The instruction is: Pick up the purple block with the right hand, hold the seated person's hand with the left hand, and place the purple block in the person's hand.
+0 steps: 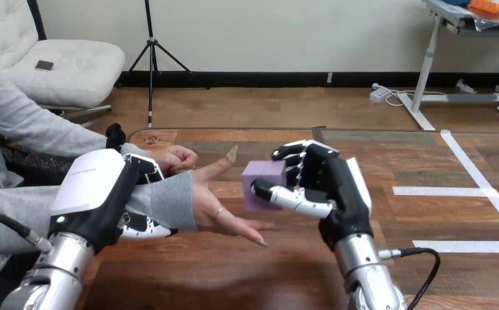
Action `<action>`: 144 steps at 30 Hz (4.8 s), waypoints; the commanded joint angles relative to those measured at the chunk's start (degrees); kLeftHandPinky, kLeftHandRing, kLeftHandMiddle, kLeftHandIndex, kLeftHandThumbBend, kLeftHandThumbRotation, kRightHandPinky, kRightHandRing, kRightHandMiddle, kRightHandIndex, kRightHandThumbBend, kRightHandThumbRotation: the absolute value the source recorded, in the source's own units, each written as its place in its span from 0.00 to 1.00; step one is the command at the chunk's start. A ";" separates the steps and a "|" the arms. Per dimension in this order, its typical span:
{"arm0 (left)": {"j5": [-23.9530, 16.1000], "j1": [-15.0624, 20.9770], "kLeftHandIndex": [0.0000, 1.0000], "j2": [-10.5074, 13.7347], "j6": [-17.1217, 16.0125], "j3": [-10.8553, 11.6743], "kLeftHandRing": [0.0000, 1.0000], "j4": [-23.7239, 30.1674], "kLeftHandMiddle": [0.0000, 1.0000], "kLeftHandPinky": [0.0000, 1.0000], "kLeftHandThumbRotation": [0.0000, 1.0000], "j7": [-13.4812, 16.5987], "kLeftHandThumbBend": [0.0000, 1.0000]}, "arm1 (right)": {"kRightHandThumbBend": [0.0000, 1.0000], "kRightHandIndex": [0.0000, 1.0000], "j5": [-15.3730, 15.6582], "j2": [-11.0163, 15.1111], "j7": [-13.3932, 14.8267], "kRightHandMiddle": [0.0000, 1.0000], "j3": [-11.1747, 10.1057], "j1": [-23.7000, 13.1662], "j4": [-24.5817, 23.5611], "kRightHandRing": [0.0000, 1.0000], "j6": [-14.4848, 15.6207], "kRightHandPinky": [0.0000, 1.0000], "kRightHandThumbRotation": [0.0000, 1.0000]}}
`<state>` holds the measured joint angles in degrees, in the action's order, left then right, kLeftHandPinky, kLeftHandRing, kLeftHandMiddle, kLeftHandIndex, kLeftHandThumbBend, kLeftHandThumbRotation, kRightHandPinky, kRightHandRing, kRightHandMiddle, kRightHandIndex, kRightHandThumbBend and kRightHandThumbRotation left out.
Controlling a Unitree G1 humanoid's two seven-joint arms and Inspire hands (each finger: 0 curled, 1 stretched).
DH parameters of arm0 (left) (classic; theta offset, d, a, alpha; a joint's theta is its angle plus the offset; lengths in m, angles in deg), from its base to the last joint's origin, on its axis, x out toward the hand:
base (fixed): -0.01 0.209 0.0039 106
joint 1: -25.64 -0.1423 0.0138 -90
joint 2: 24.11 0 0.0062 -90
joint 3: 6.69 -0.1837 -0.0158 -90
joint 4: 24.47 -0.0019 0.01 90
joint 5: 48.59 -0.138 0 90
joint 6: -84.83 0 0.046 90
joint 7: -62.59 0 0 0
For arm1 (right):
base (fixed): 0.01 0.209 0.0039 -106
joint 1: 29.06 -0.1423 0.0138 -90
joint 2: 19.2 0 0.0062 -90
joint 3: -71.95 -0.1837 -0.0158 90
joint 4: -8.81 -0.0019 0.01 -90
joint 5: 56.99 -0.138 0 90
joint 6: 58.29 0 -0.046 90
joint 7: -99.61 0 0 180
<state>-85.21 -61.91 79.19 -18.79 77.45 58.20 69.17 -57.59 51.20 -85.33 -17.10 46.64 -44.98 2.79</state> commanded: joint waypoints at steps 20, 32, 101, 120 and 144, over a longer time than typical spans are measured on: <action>2.43 11.66 0.35 -5.21 -3.81 -1.35 0.23 1.80 0.31 0.17 0.00 1.80 0.71 | 0.87 0.43 -1.03 -2.90 -3.36 0.41 5.84 3.26 -13.95 0.33 3.33 0.30 0.00; 2.00 12.37 0.34 -5.91 -4.04 -1.41 0.23 1.23 0.31 0.17 0.00 2.74 0.69 | 0.87 0.43 -0.66 -3.34 -4.31 0.41 8.56 6.02 -17.98 0.34 4.92 0.30 0.00; 0.82 5.17 0.67 -3.83 0.79 0.47 0.62 12.71 0.67 0.49 0.30 -5.65 0.75 | 0.91 0.73 0.82 1.09 -6.59 0.70 9.45 8.86 -26.67 0.68 15.60 0.60 0.62; 2.96 0.27 0.71 -3.46 0.68 1.19 0.69 16.75 0.73 0.56 0.33 -7.25 0.71 | 0.97 0.76 -2.18 2.45 -8.60 0.73 7.29 9.08 -27.43 0.72 16.06 0.64 0.81; 5.18 -6.99 0.71 -2.83 0.68 2.08 0.69 20.29 0.74 0.55 0.41 -8.43 0.78 | 0.96 0.78 -7.53 4.55 -10.33 0.76 3.34 10.33 -29.20 0.74 16.12 0.66 0.92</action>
<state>-80.85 -68.97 76.75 -16.85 79.04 75.02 60.55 -63.47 55.15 -95.64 -11.48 57.89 -70.01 19.25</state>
